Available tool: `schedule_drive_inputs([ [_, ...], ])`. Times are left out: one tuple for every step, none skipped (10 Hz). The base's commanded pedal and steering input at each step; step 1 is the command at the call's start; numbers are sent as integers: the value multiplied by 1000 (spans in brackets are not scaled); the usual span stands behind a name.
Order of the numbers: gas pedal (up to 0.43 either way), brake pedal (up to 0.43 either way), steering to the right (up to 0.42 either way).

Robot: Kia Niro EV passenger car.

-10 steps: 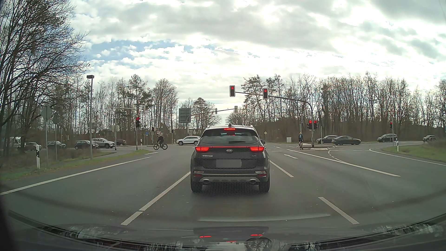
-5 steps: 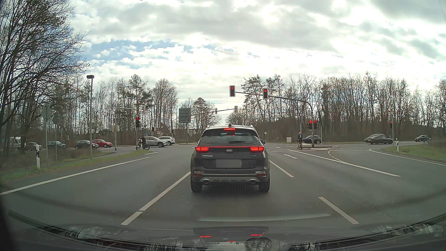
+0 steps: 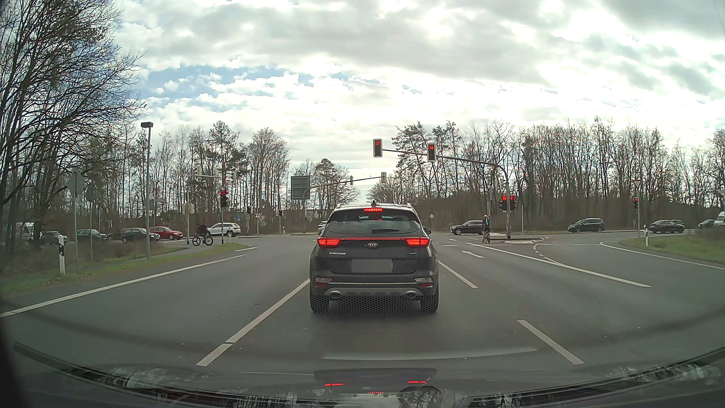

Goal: Follow the waypoints while adhering to traffic rules and regulations

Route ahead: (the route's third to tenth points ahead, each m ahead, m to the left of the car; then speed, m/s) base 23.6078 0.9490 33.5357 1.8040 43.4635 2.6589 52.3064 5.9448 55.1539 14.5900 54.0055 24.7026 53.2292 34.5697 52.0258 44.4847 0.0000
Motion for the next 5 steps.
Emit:
schedule_drive_inputs([
  [0, 299, -2],
  [0, 299, -1],
  [0, 293, -1],
  [0, 299, -2],
  [0, 299, -2],
])
